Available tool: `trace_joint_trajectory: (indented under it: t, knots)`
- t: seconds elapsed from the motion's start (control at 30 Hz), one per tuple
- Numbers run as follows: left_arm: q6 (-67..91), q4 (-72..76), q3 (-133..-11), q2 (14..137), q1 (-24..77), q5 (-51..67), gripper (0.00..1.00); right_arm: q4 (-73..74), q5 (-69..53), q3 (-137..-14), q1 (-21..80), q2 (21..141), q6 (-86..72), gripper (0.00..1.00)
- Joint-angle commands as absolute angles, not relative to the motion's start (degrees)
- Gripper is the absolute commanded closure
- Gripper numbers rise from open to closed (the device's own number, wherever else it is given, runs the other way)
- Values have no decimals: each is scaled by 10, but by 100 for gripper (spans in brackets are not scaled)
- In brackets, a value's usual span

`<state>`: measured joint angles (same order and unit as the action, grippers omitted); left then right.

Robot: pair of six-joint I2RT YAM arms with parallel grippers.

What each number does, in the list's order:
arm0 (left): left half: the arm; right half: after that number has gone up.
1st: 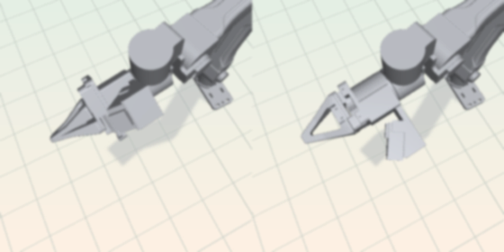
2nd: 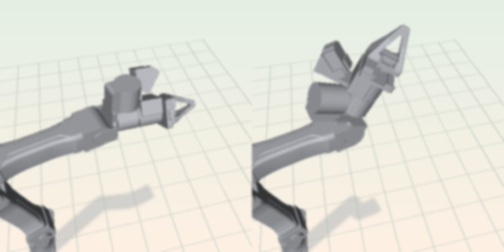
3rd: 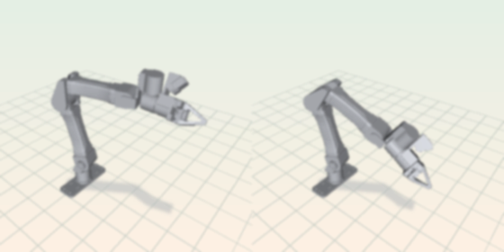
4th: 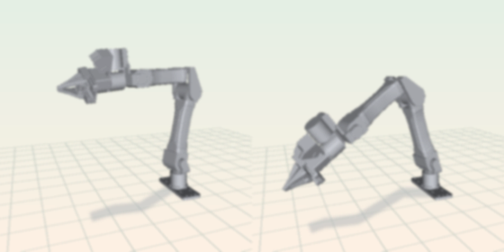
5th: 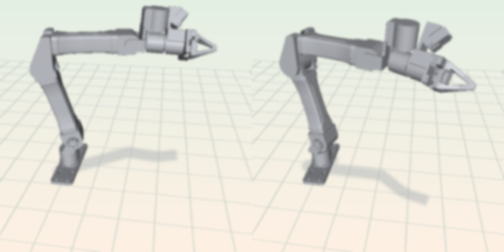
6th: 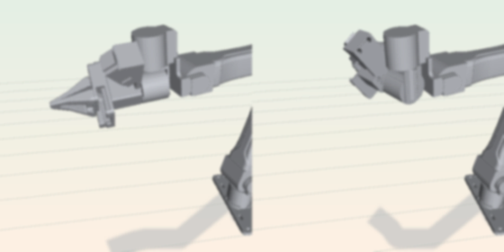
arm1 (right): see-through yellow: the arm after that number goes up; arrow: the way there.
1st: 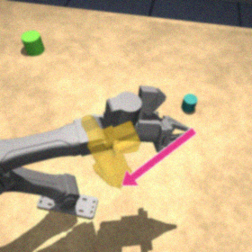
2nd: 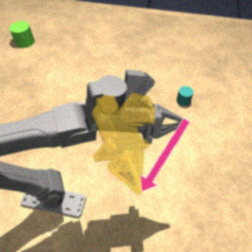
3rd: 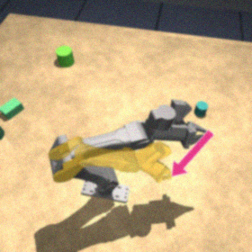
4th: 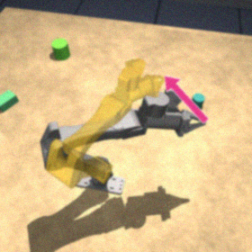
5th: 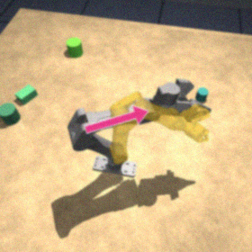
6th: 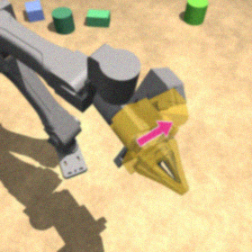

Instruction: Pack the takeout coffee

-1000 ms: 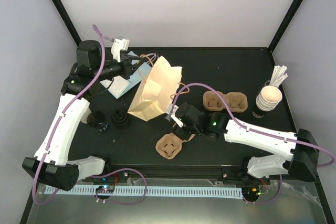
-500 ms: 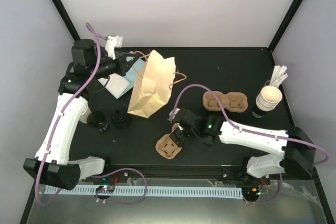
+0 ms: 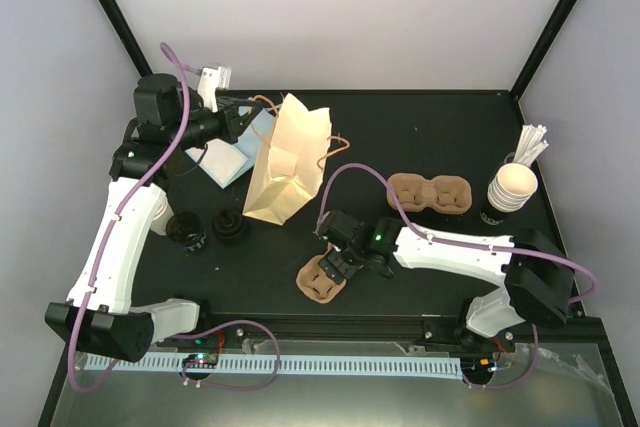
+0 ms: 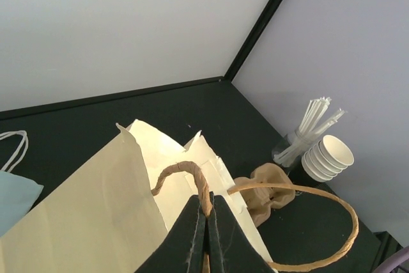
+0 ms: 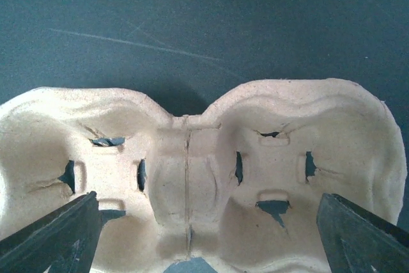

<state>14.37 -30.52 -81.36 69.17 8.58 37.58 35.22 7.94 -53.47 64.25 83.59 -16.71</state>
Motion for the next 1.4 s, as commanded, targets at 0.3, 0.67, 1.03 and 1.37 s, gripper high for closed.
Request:
trace_joint_trajectory:
  t: [0.3,0.67,1.03,1.37]
  knots:
    - [140,-289,-827,688,79,398,99,396,79,-595,642,898,-168,11]
    - [135,-290,-824,685,78,399,98,427,76,-626,641,940,-175,16]
    - [135,-289,-818,683,79,402,98,426,47,-627,641,971,-171,21]
    - [135,-290,-817,682,78,405,98,431,48,-635,641,985,-167,29]
